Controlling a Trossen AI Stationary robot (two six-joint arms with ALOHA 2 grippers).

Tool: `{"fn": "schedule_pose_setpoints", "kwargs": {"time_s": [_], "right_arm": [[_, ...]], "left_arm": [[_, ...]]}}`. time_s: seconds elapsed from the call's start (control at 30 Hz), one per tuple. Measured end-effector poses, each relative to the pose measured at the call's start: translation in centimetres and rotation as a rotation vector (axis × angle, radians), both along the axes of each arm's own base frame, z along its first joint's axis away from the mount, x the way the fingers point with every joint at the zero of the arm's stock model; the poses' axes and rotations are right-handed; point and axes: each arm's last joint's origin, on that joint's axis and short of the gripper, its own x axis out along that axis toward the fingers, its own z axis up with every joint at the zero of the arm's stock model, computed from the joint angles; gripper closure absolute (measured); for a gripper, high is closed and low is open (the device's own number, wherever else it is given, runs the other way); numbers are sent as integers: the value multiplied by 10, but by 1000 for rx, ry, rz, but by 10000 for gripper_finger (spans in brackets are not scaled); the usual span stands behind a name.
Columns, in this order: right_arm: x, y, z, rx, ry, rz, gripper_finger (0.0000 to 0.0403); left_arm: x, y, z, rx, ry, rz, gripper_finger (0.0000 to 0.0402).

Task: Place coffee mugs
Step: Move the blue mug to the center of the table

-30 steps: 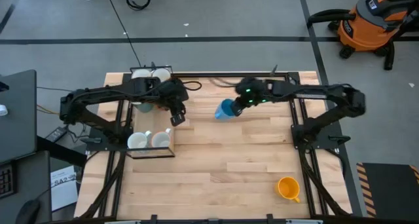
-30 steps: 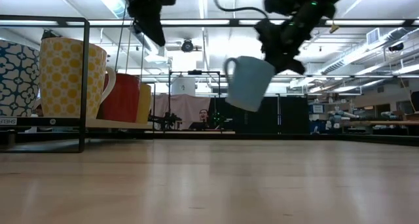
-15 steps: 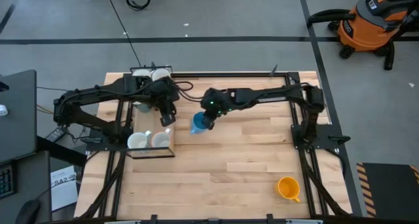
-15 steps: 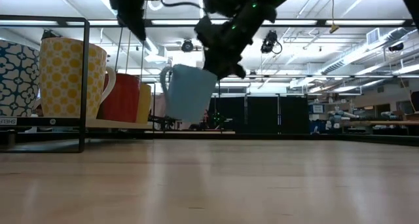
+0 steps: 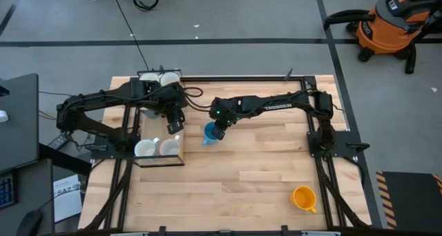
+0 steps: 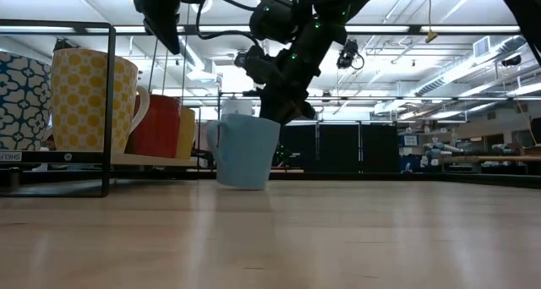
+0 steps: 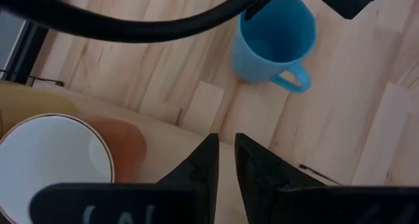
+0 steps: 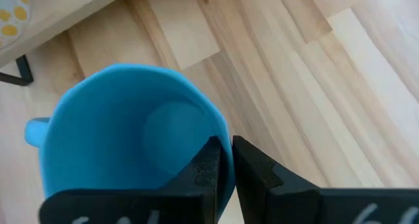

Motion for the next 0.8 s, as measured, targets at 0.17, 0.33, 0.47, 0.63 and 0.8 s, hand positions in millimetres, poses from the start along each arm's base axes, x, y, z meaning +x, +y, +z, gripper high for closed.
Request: {"fn": "schedule_pose_setpoints", "kwargs": {"time_s": [0.17,0.33,0.47,0.63,0.8], "right_arm": [[1,0,-1,4,-5,3,357],[2,0,-1,5,-11,4,357],[2,0,-1,7,-13,2,354],[2,0,-1,9,-12,2,346],[2,0,-1,8,-12,2,334]], "left_arm": [[0,0,0,0,-3,0,345],[1,0,0,1,-8,0,345],[1,0,0,1,-9,1,345],[1,0,0,2,-10,1,345],[1,0,0,2,-10,1,345]]}}
